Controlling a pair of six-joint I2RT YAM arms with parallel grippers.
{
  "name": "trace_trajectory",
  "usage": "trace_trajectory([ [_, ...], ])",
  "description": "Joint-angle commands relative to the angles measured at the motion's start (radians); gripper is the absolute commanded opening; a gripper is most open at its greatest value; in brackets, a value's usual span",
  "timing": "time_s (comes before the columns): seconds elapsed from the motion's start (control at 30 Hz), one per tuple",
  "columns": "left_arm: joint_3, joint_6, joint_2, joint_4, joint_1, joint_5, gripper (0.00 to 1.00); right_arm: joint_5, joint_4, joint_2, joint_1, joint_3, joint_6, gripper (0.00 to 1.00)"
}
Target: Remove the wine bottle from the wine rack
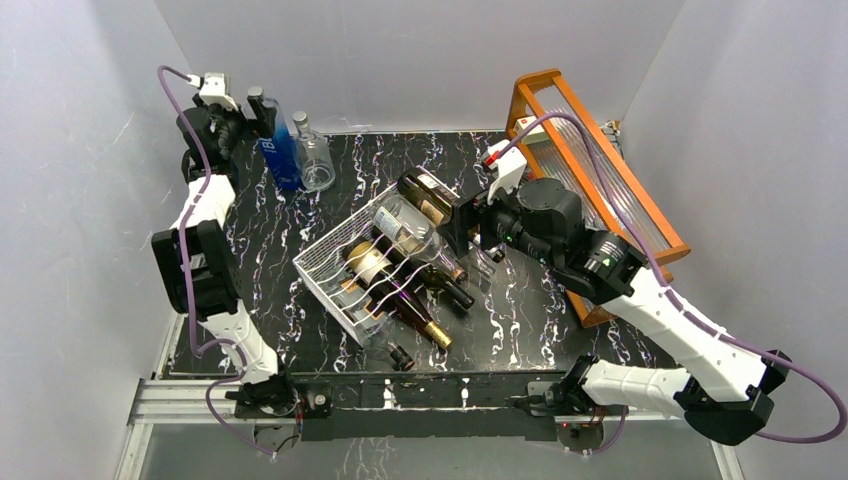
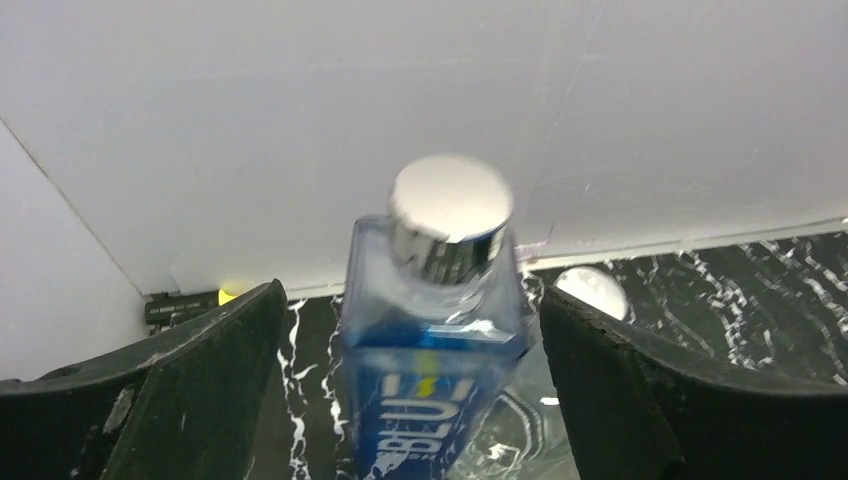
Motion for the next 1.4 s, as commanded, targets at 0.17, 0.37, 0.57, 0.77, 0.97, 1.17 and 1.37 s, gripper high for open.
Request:
trace_trajectory([
  [0.17, -0.017, -0.047, -0.177, 0.017, -0.001, 0.048, 0.98, -0.016, 0.052, -0.045, -0.004, -0.019, 0.028, 0.98],
  [0.37, -0.038, -0.239, -0.299, -0.275, 0.0, -0.116, 0.98, -0.021, 0.008, -0.049, -0.004, -0.033, 0.055, 0.98],
  [0.57, -0.205, -0.384, -0.5, -0.527, -0.002, -0.067, 0.98, -0.017, -0.049, -0.051, -0.004, -0.093, 0.11, 0.98],
  [0.77, -0.234, -0.195, -0.65, -0.704, -0.096, -0.149, 0.98, -0.014, -0.107, -0.013, -0.006, -0.099, 0.224, 0.98],
  [0.97, -0.263, 0.035, -0.713, -0.819, -0.256, -0.232, 0.98, -0.016, -0.139, 0.051, -0.017, -0.091, 0.313, 0.98],
  [1.17, -0.337, 0.063, -0.818, -0.902, -0.358, -0.216, 0.98, -0.002, -0.162, 0.101, -0.016, -0.046, 0.35, 0.98],
  [1.37, -0.264, -0.012, -0.81, -1.107, -0.398, -0.091, 0.98, 0.208, -0.256, 0.114, -0.017, -0.016, 0.444, 0.98],
])
